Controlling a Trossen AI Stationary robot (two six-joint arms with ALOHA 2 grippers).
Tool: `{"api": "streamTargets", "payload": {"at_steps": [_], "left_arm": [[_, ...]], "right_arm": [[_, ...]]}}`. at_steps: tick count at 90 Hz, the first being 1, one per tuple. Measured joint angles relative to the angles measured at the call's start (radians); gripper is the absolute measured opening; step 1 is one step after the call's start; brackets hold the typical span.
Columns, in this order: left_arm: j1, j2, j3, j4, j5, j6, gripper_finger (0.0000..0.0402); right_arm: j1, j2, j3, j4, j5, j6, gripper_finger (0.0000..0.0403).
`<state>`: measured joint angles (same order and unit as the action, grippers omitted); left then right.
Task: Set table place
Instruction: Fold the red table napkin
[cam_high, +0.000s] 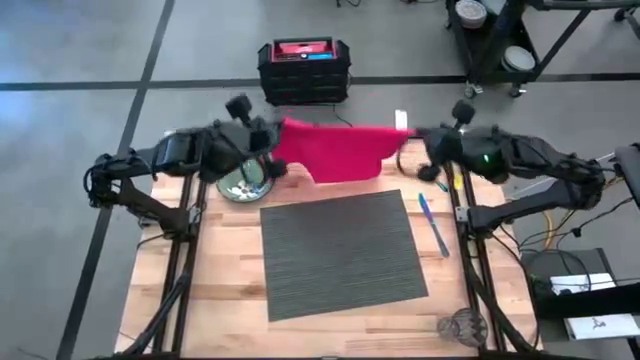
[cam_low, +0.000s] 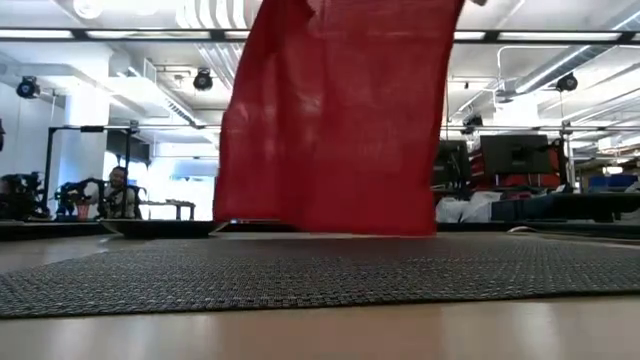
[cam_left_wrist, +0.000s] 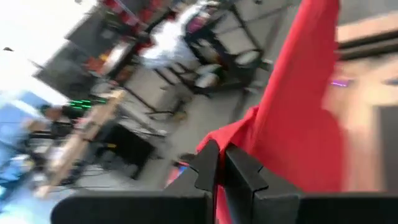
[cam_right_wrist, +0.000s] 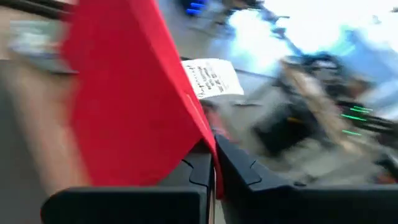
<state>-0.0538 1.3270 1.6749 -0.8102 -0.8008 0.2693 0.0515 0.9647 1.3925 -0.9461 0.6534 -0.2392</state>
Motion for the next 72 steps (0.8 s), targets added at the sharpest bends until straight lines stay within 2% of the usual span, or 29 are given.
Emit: {"api": "streamTargets", "payload": {"at_steps": [14,26,41,50,72], "left_arm": [[-0.176,0.033,-0.026,-0.213,0.029,-0.305,0.0],[-0.35,0.074,-0.08,-0.296,0.028,-0.54,0.0],[-0.55,0.146,-0.153,-0.261,0.026,-0.822,0.0],[-0.642,0.212,-0.19,-0.217,0.101,-0.944,0.0],[-0.753,0.416,-0.237,0.038,0.255,-0.995,0.0]], "right_arm": [[0.235,0.0,-0.064,-0.093,-0.072,0.177,0.0],[0.44,0.033,-0.128,-0.1,-0.066,0.367,0.0],[0.691,0.103,-0.197,-0.076,-0.027,0.648,0.0],[0.793,0.181,-0.241,-0.022,-0.021,0.785,0.0],[0.904,0.403,-0.311,0.115,-0.087,1.013,0.0]]}}
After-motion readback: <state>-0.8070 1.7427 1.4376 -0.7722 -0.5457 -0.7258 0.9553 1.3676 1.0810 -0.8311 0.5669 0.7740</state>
